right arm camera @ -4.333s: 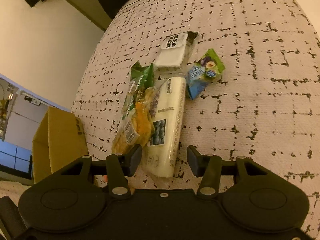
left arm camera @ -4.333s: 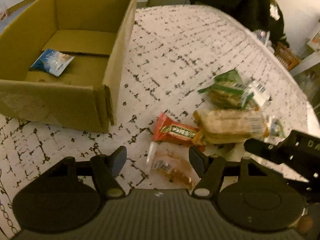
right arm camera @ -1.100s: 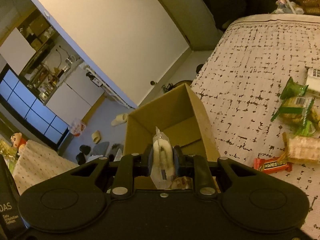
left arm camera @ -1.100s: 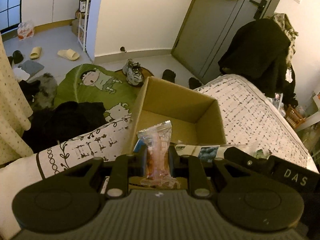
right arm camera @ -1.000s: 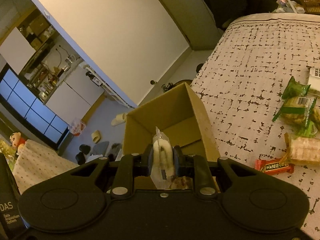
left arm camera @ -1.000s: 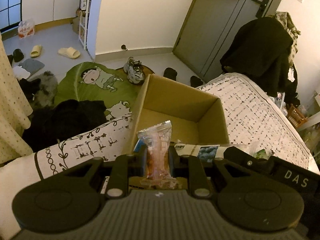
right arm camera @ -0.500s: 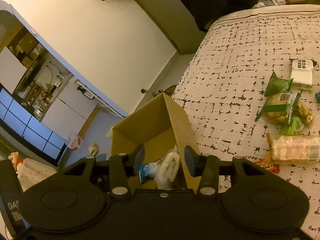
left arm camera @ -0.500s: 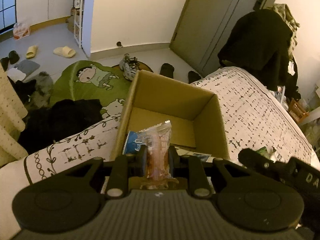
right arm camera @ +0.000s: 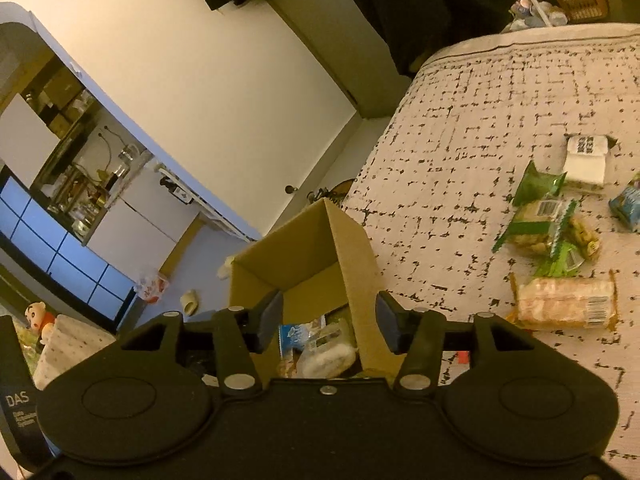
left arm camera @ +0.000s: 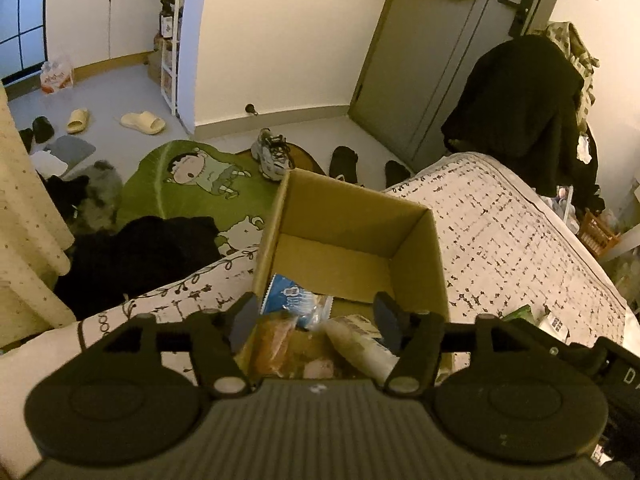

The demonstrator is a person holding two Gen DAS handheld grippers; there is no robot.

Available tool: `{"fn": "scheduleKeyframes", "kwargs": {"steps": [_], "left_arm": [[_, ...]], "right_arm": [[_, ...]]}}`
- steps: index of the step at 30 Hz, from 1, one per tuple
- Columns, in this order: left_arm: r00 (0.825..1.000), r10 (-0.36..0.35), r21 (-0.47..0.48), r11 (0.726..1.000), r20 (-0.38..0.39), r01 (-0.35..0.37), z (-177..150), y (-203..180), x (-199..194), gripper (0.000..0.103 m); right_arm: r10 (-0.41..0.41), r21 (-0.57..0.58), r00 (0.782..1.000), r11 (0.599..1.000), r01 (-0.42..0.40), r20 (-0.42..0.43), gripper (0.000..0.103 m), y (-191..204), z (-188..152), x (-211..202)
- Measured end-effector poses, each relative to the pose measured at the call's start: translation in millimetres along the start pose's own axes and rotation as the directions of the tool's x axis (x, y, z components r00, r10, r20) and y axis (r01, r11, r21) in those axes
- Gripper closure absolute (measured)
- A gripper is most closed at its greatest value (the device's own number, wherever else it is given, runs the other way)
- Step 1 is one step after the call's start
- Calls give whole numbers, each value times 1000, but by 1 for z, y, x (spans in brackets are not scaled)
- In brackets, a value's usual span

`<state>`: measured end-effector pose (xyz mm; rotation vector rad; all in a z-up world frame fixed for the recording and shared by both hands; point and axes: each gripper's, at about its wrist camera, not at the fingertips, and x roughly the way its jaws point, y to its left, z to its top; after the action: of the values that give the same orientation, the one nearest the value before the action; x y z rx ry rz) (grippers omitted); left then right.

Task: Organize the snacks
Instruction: 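Withdraw both open grippers from the box toward the remaining snacks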

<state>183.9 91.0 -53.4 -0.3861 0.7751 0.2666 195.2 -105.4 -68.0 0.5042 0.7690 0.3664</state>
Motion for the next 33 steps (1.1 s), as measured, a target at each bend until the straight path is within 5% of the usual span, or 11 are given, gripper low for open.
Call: {"fn": "scheduleKeyframes", "kwargs": {"steps": [7, 11, 14, 23, 33], "left_arm": [[1000, 13, 35, 999, 27, -14, -4, -10, -20, 20], [999, 52, 41, 998, 14, -53, -10, -16, -30, 17], [1000, 16, 34, 999, 12, -16, -14, -17, -38, 16], [1000, -20, 40, 999, 18, 19, -30, -33, -56, 0], [992, -121, 43, 992, 18, 121, -41, -56, -73, 0]], "right_arm": [[-16, -39, 1000, 999, 16, 12, 37, -4, 5, -22], [-41, -33, 999, 999, 42, 28, 28, -15, 9, -32], [-85, -55, 995, 995, 87, 53, 18, -23, 11, -43], [-106, -45, 993, 993, 108, 59, 8, -45, 18, -70], [-137, -47, 986, 989, 142, 97, 5, -67, 28, -102]]}}
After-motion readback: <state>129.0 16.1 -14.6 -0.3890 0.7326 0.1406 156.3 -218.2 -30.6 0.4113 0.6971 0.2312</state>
